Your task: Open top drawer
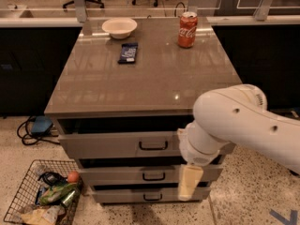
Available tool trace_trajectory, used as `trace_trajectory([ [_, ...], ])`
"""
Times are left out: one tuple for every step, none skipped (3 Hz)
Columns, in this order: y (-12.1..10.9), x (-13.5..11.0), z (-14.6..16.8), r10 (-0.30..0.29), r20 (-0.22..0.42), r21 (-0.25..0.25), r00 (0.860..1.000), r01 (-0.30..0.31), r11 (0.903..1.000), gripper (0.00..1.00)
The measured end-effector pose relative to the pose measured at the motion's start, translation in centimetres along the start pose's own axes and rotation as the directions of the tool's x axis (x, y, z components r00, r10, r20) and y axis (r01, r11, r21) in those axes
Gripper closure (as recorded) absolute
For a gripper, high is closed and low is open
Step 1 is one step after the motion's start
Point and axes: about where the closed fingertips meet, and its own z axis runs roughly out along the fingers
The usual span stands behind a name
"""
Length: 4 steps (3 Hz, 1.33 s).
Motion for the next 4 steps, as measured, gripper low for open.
trace_trajectory([
  [0.0, -2.1, 1.7, -0.069, -0.014, -0.039, 0.998, 0.068, 0.9969, 0.00],
  [1.1, -3.0, 3.1, -0.096, -0.033, -0.071, 0.995, 0.093, 0.9931, 0.00],
  [2.0, -3.5, 4.2, -0.113, -0.055, -0.095, 0.992, 0.108, 0.9896, 0.00],
  [2.2, -4.2, 5.1, -0.136, -0.069, -0.113, 0.988, 0.128, 0.9853, 0.00],
])
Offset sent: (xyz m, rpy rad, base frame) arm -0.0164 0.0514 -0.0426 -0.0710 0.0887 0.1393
